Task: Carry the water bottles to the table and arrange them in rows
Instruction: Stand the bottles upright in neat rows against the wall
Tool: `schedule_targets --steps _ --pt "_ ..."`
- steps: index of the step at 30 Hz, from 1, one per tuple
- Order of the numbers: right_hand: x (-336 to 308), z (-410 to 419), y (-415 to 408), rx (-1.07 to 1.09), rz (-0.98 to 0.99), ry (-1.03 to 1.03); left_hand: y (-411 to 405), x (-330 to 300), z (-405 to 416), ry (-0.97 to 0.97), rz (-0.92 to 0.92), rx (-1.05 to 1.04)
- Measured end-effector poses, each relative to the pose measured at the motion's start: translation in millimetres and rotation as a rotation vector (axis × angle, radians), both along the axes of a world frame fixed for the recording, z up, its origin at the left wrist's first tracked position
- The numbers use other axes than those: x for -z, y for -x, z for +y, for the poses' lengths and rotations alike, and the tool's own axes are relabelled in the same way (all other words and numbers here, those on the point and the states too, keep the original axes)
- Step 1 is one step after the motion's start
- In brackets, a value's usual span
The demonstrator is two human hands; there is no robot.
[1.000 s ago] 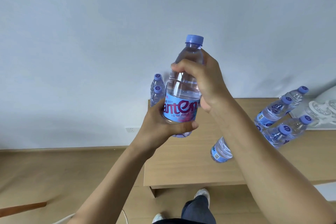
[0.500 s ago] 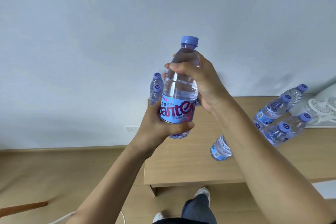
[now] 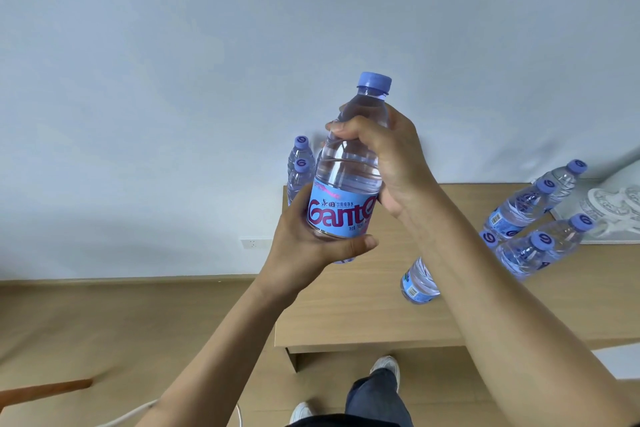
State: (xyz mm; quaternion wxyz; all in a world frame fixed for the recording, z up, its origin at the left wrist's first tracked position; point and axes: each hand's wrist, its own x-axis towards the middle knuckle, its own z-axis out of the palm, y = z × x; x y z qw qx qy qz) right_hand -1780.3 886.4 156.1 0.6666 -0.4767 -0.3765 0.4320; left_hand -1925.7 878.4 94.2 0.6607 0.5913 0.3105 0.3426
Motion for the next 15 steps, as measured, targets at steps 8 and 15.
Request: schedule_targets --steps 8,15 --pt "4.9 -1.5 -2.2 -0.029 -0.027 -0.016 1.2 6.4 0.9 0.040 -0.029 0.026" --pt "9.5 -4.0 -2.9 -0.106 -0.028 0.055 2.8 15.9 2.1 0.059 -0.005 0.023"
